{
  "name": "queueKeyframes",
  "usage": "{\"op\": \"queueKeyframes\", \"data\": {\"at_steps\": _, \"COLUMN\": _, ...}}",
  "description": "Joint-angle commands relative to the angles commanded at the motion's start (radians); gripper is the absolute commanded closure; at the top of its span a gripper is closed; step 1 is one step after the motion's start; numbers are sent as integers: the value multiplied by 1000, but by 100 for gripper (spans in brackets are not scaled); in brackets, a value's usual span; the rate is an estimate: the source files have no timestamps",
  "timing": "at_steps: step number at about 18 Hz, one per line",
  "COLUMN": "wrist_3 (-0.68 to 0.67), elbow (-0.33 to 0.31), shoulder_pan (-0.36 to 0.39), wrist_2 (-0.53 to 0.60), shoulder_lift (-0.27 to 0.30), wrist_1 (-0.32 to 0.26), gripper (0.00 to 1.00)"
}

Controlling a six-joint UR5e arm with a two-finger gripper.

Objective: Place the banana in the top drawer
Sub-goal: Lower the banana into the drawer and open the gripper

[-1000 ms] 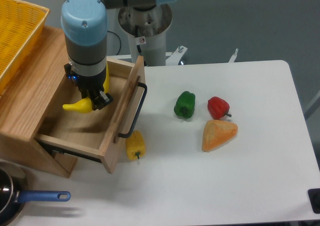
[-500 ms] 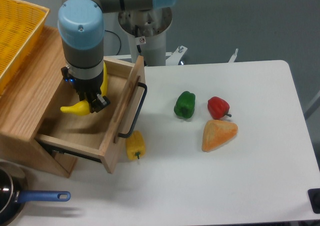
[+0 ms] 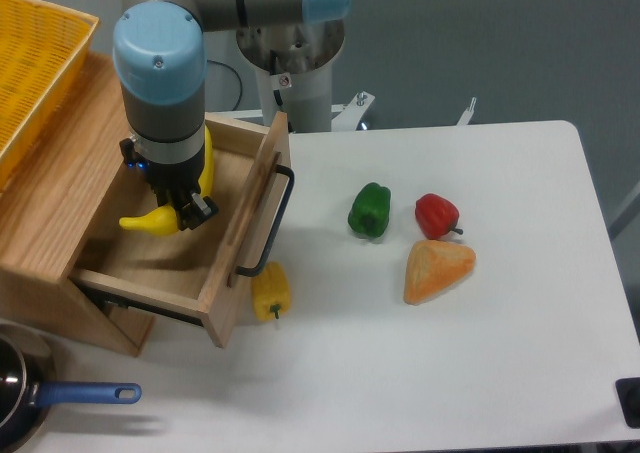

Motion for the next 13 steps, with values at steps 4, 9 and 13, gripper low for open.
{"op": "queueKeyframes", "data": {"at_steps": 4, "wrist_3": 0, "elbow": 0, "shoulder_pan": 0, "wrist_2": 0, "shoulder_lift": 2, "wrist_1": -2, "gripper": 60}}
{"op": "queueKeyframes", "data": {"at_steps": 9, "wrist_3": 0, "elbow": 0, "shoulder_pan": -11, "wrist_2": 0, "shoulder_lift": 0, "wrist_1": 0, "gripper": 59}}
{"op": "queueKeyframes", "data": {"at_steps": 13, "wrist_3": 2, "elbow": -14, "shoulder_pan": -23, "wrist_2": 0, "shoulder_lift": 0, "wrist_1": 0, "gripper": 54}}
